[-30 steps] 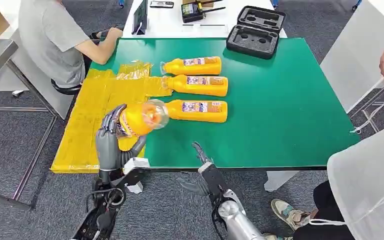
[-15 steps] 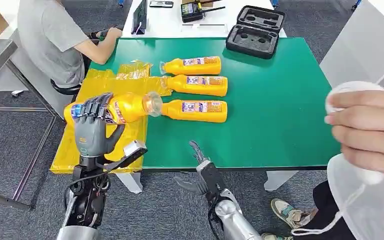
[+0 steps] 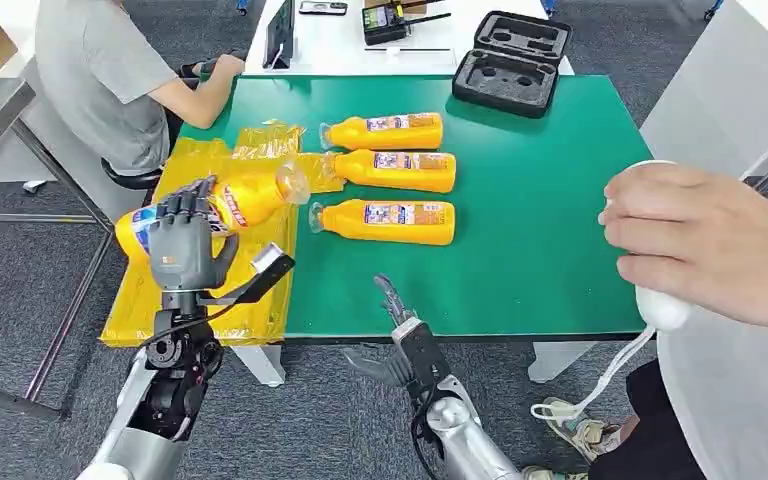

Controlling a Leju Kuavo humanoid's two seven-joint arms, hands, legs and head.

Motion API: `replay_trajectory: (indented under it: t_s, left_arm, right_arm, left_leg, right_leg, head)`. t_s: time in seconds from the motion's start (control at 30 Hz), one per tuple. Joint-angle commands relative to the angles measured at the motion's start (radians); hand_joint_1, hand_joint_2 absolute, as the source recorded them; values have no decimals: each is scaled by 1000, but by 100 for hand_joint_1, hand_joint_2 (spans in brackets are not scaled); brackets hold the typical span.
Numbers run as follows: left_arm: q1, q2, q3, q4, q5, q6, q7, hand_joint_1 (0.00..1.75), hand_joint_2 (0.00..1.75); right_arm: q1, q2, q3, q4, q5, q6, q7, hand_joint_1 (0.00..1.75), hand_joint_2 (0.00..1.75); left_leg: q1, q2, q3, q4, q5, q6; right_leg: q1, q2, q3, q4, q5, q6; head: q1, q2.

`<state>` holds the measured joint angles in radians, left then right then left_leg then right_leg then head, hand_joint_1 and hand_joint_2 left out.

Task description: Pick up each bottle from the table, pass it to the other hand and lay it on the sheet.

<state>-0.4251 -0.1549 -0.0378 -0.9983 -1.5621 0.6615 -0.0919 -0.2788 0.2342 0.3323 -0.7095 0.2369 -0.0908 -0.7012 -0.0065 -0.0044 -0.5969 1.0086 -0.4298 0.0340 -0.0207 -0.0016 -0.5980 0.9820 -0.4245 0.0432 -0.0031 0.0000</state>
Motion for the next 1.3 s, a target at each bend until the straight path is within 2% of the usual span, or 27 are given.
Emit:
replay_trajectory:
  t_s: [0.03,0.27,0.4,0.43,0.67,0.73,1.07,1.3]
  left_arm:
    - [-110,138,-284,218,-9,37,68,175,175]
    - [-172,175,-448,366,-9,37,159,175,175]
    - [-172,175,-448,366,-9,37,159,175,175]
    - [-172,165,-415,389,-9,37,137,175,175]
    - [-190,154,-386,468,-9,37,119,175,175]
    - [-204,161,-419,507,39,37,129,175,175]
    - [-221,141,-234,612,28,37,51,175,175]
    - [-253,142,-220,697,7,37,38,175,175]
  right_arm:
    - [45,-27,88,-141,-2,1,3,0,175]
    - [44,-36,87,-132,-28,4,3,0,175]
    - [44,-36,87,-132,-28,4,3,0,175]
    - [33,-33,87,-111,-36,2,3,0,175]
    - [28,-36,99,-117,-34,0,3,0,175]
    - [42,-40,103,-147,-28,-3,3,0,175]
    - [97,-62,197,-257,-13,15,3,0,175]
    - [104,-67,222,-266,-20,11,3,0,175]
  left_leg:
    - [3,-1,4,1,-2,-3]
    - [1,-1,2,0,0,-1]
    - [1,0,3,0,-1,-2]
    - [2,0,3,0,-1,-2]
    - [1,1,1,0,-1,-1]
    - [1,1,2,0,-1,-2]
    - [2,1,2,0,-1,-2]
    - [2,1,3,0,-1,-2]
  right_leg:
    - [3,-1,5,-1,-2,-3]
    - [1,-1,2,-1,0,-1]
    - [1,0,3,-1,-1,-2]
    - [2,0,4,-1,-1,-2]
    - [1,0,2,0,0,-1]
    - [1,0,2,-1,0,-2]
    - [2,1,3,0,-1,-2]
    - [2,0,4,-1,-1,-2]
  head:
    - [1,0]
    - [0,0]
    - [0,0]
    - [0,0]
    - [0,0]
    - [0,0]
    - [0,0]
    - [0,0]
